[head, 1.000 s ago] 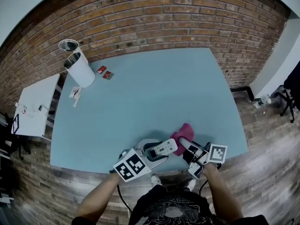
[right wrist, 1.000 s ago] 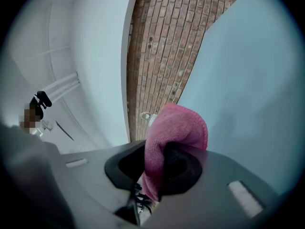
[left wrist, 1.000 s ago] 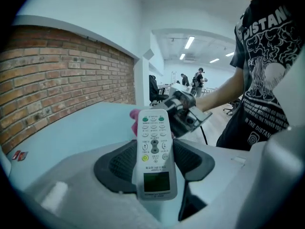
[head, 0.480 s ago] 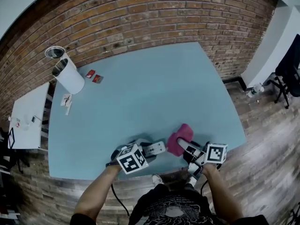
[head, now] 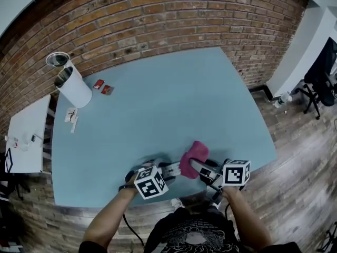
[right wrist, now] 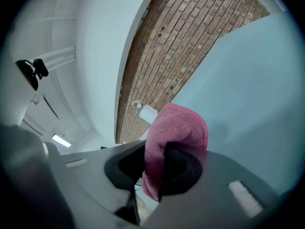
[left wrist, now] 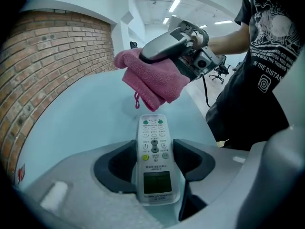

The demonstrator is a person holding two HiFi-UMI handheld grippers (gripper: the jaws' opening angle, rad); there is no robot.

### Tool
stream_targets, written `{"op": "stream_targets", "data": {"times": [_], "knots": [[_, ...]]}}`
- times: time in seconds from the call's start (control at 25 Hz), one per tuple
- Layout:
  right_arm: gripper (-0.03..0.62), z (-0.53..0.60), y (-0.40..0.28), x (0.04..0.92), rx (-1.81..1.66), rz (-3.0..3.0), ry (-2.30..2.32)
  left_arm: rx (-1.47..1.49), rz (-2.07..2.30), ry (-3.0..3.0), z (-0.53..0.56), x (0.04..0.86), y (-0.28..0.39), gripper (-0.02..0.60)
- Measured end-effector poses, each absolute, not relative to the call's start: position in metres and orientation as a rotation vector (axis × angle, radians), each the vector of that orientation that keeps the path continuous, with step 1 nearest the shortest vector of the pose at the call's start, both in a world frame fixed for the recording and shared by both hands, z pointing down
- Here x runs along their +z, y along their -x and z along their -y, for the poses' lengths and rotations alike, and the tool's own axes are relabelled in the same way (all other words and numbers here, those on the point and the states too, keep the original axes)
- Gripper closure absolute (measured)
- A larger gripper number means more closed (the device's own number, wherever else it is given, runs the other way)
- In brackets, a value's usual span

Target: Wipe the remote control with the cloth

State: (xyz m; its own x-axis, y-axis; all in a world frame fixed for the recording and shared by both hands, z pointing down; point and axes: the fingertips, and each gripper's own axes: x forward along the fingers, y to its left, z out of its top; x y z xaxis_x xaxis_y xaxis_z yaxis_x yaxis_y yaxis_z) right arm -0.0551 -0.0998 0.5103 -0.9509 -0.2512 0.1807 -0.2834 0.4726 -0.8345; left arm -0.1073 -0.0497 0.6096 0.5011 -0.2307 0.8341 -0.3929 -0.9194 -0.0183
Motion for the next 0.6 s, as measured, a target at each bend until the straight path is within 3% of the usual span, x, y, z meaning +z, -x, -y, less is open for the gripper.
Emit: {"op": "stream_targets", "data": {"times": [0.6], "knots": [[0.547, 0.072, 0.147, 0.511, 1.427, 2.582, -0.29, 1.357, 0.577, -2.558, 0.026, 0.6, 0.159, 0.327]]}}
